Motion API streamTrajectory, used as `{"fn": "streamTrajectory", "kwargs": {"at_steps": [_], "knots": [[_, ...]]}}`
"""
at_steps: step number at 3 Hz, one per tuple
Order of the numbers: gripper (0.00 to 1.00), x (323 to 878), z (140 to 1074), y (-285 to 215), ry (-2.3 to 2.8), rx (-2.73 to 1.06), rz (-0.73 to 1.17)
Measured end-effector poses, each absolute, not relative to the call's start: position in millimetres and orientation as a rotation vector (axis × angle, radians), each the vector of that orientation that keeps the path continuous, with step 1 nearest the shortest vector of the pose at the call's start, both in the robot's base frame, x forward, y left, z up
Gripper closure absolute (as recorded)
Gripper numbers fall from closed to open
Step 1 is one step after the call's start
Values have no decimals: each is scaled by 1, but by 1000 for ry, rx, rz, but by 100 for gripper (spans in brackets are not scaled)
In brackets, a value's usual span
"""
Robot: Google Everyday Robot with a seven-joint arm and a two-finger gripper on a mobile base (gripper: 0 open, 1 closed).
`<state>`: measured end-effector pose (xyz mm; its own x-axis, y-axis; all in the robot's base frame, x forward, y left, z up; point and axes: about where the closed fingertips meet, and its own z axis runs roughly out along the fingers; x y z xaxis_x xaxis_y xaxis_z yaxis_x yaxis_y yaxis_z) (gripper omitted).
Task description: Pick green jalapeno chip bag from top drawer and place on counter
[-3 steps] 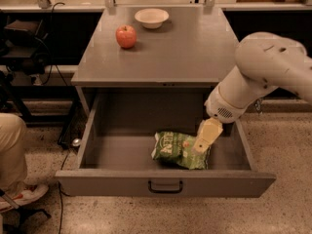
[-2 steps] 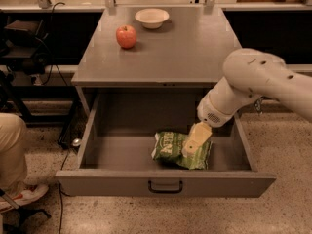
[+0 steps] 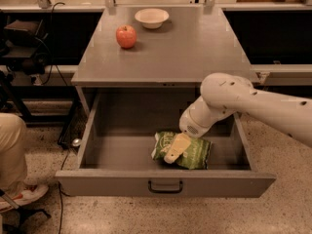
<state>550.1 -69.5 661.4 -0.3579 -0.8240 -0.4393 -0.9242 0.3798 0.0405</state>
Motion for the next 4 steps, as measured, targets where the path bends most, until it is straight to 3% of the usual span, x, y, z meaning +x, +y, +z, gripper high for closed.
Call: {"fn": "streamTrajectory", "kwargs": {"at_steps": [1,3,4], "knots": [[0,552,639,-53,2296,-1524,429],[45,560,612,-42,2289,-1507,450],[76,566,640,-66,2251,-1434,429]]}}
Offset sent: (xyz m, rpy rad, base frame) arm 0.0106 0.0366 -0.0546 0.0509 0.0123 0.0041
